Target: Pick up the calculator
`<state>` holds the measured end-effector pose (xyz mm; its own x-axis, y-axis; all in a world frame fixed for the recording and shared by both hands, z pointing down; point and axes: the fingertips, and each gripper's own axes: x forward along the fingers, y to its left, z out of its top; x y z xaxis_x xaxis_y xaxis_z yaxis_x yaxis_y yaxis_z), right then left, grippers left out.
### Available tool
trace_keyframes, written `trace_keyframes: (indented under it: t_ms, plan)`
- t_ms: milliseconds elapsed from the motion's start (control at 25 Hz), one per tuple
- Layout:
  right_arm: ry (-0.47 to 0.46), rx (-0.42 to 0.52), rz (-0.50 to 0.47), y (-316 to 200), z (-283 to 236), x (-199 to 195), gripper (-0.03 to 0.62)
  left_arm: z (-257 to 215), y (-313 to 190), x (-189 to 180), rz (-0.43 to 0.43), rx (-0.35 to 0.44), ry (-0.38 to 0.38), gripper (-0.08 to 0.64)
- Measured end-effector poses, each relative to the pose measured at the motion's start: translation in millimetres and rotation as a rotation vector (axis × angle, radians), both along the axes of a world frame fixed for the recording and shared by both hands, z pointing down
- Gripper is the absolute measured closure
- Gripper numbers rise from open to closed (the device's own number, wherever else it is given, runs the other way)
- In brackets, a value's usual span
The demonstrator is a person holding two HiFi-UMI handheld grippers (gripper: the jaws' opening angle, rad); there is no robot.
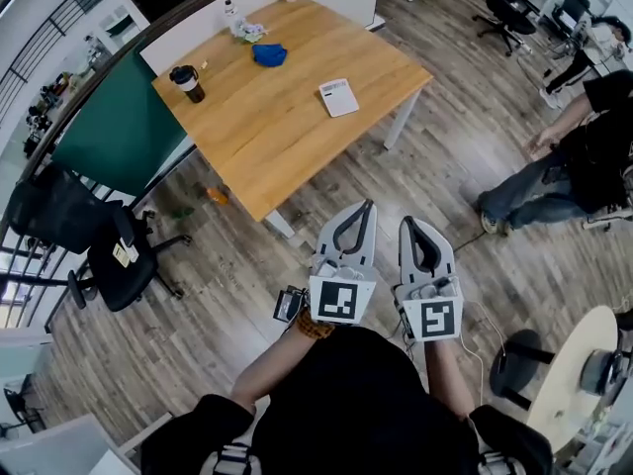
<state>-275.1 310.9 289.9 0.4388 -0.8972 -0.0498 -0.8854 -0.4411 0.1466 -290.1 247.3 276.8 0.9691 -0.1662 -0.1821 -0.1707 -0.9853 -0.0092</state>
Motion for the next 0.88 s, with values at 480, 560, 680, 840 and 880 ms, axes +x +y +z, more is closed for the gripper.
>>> trace_keyframes:
  t_ms: [480,560,680,840,880]
  plan:
    - [0.013,-0.03,-0.038,-79.8,-9.5,63.7,0.588,4.2,-77.8,70.4,-0.021,-0.058,0.005,0.537]
    - [0.009,-0.036,-0.049,-95.0,-6.2,72.9,0.588,11.0,-93.7,78.8,-0.031,-0.066,-0.009,0.537]
    - [0.011,-0.056,-0.065,-118.0,0.8,86.8,0.588,15.9,-116.1,90.5,-0.043,-0.077,-0.004,0.537]
    - [0.013,-0.047,-0.082,-144.5,1.9,103.3,0.588,17.7,-138.8,110.5,-0.05,-0.067,-0.007,0.537]
    - [0.01,-0.04,-0.088,-148.8,2.0,106.3,0.588,17.2,-143.0,115.1,-0.055,-0.061,-0.001,0.537]
